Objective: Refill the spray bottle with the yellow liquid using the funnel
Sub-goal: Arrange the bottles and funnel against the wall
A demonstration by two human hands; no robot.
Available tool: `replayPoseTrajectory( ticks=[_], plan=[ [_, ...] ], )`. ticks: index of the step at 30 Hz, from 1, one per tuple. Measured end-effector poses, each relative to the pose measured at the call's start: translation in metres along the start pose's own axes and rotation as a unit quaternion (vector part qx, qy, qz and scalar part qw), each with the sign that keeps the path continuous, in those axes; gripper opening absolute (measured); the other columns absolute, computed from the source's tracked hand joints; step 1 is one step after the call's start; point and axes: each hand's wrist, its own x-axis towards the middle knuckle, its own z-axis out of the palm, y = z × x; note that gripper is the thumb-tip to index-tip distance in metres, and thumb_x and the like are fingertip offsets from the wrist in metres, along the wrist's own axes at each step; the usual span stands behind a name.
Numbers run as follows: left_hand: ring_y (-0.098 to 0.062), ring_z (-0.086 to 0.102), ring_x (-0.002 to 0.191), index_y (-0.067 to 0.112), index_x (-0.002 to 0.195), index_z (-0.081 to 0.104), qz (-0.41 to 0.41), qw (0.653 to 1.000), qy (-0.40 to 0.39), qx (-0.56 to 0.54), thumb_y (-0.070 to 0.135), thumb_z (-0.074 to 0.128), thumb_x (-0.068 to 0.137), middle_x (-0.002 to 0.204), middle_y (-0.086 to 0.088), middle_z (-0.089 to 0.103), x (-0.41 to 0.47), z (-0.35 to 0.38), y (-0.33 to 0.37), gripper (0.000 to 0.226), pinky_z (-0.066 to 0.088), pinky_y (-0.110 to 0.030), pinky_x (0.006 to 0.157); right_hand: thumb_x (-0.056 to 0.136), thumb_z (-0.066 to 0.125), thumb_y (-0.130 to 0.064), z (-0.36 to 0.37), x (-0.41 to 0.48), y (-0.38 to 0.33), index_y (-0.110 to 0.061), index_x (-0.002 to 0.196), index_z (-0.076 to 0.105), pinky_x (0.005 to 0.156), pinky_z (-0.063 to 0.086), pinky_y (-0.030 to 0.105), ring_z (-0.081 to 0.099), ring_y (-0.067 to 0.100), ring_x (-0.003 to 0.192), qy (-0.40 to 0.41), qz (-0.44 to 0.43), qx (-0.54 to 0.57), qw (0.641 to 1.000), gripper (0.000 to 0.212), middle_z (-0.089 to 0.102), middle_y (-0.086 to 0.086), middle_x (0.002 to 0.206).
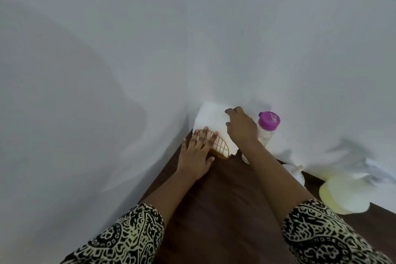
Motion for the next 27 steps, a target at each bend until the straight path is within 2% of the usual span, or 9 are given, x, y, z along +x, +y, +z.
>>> replayPoseTrajectory(
  ticks=[3, 8, 11, 14, 17, 21, 24, 27],
  plan=[
    [-0.026, -0.005, 0.149, 0.038, 0.149, -0.017, 0.000, 1.000, 0.004, -0.014, 0.045, 0.047, 0.094, 0.162, -0.001, -0.011, 0.000, 0.003, 0.003, 0.085, 0.009, -0.054, 0.117, 0.092, 0.054, -0.009, 0.000, 0.009, -0.003, -0.011, 0.128, 0.050, 0.064, 0.043, 0.030, 0.055, 0.025, 0.102, 0.016, 0.013, -0.045, 0.999, 0.036, 0.048, 0.008, 0.125],
    [-0.028, -0.002, 0.149, 0.037, 0.149, -0.018, -0.006, 1.000, 0.001, -0.022, 0.040, 0.053, 0.092, 0.162, -0.003, -0.013, 0.001, 0.009, 0.003, 0.091, 0.008, -0.055, 0.116, 0.091, 0.060, -0.020, -0.002, 0.019, -0.010, -0.011, 0.116, 0.057, 0.072, 0.048, 0.034, 0.056, 0.025, 0.101, -0.003, 0.019, -0.060, 0.998, 0.027, 0.056, 0.008, 0.113],
    [-0.027, -0.001, 0.149, 0.037, 0.148, -0.019, -0.005, 1.000, 0.007, -0.022, 0.035, 0.053, 0.091, 0.162, -0.003, -0.013, 0.002, 0.009, 0.003, 0.092, 0.009, -0.057, 0.115, 0.090, 0.060, -0.016, -0.002, 0.017, -0.009, -0.012, 0.108, 0.060, 0.067, 0.044, 0.030, 0.058, 0.023, 0.095, 0.026, 0.015, -0.070, 0.997, 0.018, 0.061, 0.006, 0.104],
    [-0.027, 0.000, 0.149, 0.038, 0.148, -0.020, -0.003, 1.000, 0.008, -0.024, 0.032, 0.053, 0.091, 0.162, -0.002, -0.013, 0.000, 0.008, 0.003, 0.093, 0.010, -0.057, 0.115, 0.089, 0.058, -0.010, 0.001, 0.015, -0.006, -0.013, 0.103, 0.064, 0.066, 0.042, 0.027, 0.062, 0.022, 0.090, 0.031, 0.024, -0.052, 0.998, 0.015, 0.067, 0.005, 0.099],
    [-0.027, -0.003, 0.149, 0.038, 0.147, -0.022, -0.006, 1.000, 0.004, -0.027, 0.032, 0.052, 0.092, 0.162, -0.002, -0.015, 0.000, 0.007, 0.004, 0.093, 0.008, -0.057, 0.115, 0.089, 0.062, -0.015, -0.002, 0.010, -0.005, -0.015, 0.105, 0.065, 0.067, 0.040, 0.026, 0.063, 0.023, 0.091, 0.016, 0.034, -0.023, 0.999, 0.016, 0.068, 0.005, 0.102],
    [-0.027, -0.005, 0.149, 0.038, 0.148, -0.020, -0.009, 0.999, -0.003, -0.039, 0.033, 0.053, 0.092, 0.161, -0.002, -0.016, 0.000, 0.007, 0.006, 0.092, 0.008, -0.058, 0.115, 0.091, 0.059, -0.016, -0.002, -0.002, -0.011, -0.015, 0.107, 0.066, 0.068, 0.043, 0.028, 0.062, 0.022, 0.094, 0.041, -0.012, -0.040, 0.998, 0.018, 0.068, 0.003, 0.103],
    [-0.026, -0.006, 0.149, 0.039, 0.146, -0.022, -0.010, 0.999, -0.008, -0.043, 0.033, 0.051, 0.092, 0.161, -0.002, -0.016, 0.001, 0.005, 0.005, 0.091, 0.007, -0.059, 0.115, 0.090, 0.056, -0.008, 0.005, -0.013, -0.013, -0.013, 0.101, 0.068, 0.062, 0.048, 0.029, 0.056, 0.019, 0.092, 0.060, -0.049, -0.097, 0.992, 0.017, 0.061, 0.003, 0.099],
    [-0.025, -0.006, 0.149, 0.041, 0.142, -0.027, -0.015, 0.999, -0.024, -0.041, 0.032, 0.051, 0.093, 0.163, -0.003, -0.008, 0.000, 0.001, 0.004, 0.092, 0.005, -0.059, 0.115, 0.081, 0.068, -0.008, 0.011, -0.018, -0.012, -0.009, 0.087, 0.070, 0.055, 0.047, 0.030, 0.055, 0.022, 0.087, 0.098, -0.071, -0.139, 0.983, 0.007, 0.060, 0.006, 0.090]
  ],
)
